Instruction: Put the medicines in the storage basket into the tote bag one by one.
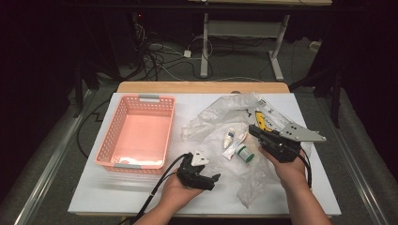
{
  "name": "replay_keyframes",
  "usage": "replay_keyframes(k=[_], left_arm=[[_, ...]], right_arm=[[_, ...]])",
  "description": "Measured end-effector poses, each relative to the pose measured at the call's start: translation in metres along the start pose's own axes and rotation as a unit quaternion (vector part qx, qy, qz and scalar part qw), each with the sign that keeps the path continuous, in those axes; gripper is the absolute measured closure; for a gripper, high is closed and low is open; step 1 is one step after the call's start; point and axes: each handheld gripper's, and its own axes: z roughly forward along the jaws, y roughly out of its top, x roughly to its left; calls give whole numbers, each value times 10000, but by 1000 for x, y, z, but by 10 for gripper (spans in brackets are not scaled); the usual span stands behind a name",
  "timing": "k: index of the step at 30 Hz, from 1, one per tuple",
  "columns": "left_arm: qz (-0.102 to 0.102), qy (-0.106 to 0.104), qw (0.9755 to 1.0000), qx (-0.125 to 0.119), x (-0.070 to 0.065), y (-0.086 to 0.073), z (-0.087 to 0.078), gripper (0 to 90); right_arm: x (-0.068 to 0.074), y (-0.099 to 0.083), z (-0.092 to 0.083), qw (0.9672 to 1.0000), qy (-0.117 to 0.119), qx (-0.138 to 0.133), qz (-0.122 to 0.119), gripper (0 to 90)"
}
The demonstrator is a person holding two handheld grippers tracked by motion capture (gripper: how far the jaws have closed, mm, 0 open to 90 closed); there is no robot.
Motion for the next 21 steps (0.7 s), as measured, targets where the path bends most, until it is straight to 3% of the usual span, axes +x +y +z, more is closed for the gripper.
replay_keyframes(k=[1,3,6,8,9,11,12,14,17,19,21], left_arm=[[1,57,10000,61,0,1,5,148],[-221,-2,9994,264,3,5,14,152],[-442,-146,9989,-80,9,14,20,183],[-527,-208,9984,81,11,20,28,210],[-494,-190,9986,44,12,21,29,228],[-618,-174,9979,-3,13,24,31,334],[-704,-292,9971,-45,15,25,32,390],[-834,-328,9959,-85,17,25,33,476],[-949,-303,9950,-87,18,25,33,539],[-982,-266,9947,-114,17,25,33,539],[-986,-106,9949,-157,13,26,32,398]], right_arm=[[0,0,0,10000,-9,-4,4,900],[0,0,1,10000,-13,0,30,900],[-1,-1,1,10000,-58,24,58,900],[-3,-3,1,9999,-77,46,63,900],[-3,-3,2,9999,-86,60,54,900],[-3,-4,2,9999,-86,71,49,900],[-3,-5,2,9999,-91,90,60,900],[-3,-5,3,9999,-82,103,57,900],[-1,-7,2,9999,-67,131,42,900],[-1,-8,1,9999,-58,140,39,900],[-1,-8,-1,9999,-68,133,26,900]])
